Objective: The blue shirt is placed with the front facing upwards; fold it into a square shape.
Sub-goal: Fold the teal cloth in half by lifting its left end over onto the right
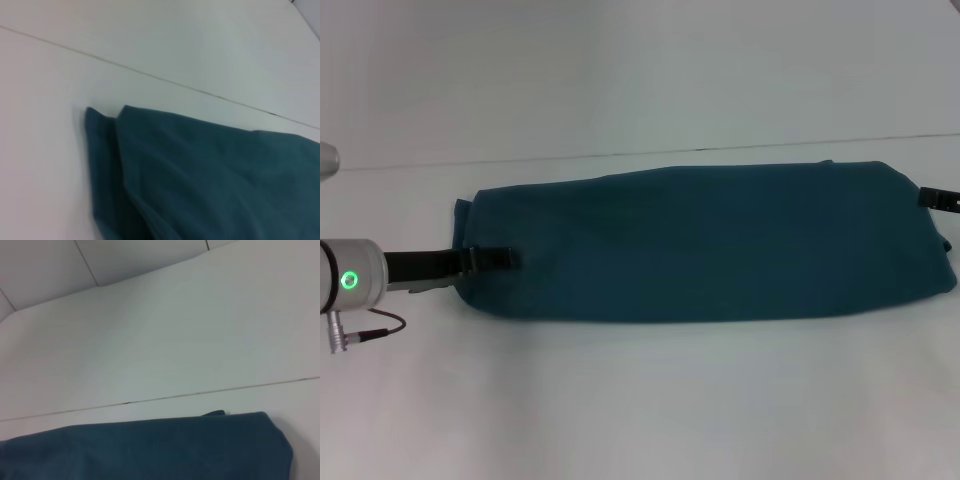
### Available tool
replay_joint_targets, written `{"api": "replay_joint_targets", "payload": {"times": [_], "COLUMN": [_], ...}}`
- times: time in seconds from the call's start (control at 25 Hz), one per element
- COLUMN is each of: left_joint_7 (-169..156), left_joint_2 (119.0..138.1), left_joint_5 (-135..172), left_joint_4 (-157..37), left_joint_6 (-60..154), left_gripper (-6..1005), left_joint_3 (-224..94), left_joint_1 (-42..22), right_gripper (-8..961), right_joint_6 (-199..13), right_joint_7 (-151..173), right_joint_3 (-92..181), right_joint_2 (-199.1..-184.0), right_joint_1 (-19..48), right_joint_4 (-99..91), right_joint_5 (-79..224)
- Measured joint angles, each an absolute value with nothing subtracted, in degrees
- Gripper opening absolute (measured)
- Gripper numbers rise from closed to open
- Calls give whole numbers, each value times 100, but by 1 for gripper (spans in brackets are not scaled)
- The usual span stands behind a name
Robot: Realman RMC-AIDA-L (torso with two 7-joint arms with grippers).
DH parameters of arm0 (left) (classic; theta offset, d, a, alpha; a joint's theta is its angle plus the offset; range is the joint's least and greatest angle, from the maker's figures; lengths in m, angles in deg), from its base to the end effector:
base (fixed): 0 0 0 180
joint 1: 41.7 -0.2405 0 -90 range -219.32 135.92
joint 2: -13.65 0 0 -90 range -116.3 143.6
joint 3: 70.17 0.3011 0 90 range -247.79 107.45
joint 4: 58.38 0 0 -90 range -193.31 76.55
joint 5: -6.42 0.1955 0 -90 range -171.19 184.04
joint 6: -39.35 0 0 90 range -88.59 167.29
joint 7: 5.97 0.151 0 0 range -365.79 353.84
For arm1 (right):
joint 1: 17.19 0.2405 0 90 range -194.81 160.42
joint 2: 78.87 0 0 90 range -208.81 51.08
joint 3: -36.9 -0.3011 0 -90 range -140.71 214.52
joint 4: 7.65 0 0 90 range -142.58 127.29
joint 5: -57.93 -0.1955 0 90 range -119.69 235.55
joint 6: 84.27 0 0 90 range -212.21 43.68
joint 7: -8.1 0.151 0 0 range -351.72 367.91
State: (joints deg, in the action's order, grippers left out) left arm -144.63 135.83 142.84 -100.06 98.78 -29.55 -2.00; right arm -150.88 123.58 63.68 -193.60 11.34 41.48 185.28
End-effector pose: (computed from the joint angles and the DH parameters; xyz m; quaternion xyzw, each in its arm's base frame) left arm -0.2903 0.4231 -0.0398 -0.7546 -0.5888 -0.1412 0.2529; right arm 0.3748 0.3865 0.0849 -0.7557 0.4966 0.1842 0.3852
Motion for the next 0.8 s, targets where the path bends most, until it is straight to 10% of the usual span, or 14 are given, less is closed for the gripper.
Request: {"api": "replay_joint_targets", "payload": {"times": [0.64,0.8], "left_joint_7": [-14448,-14449], "left_joint_2": [13547,13547], "left_joint_5": [14531,14538], "left_joint_4": [-10040,-10039], "left_joint_6": [9696,9692], "left_gripper": [490,237], "left_joint_3": [-2956,-2957], "left_joint_1": [-193,-190], "right_gripper": [904,903], "right_joint_6": [-15079,-15079], "right_joint_7": [12343,12336], "right_joint_3": [6362,6362], "right_joint_2": [-19384,-19390], "right_joint_1": [1154,1143], "right_joint_4": [4148,4148], "right_joint_5": [18528,18528]}}
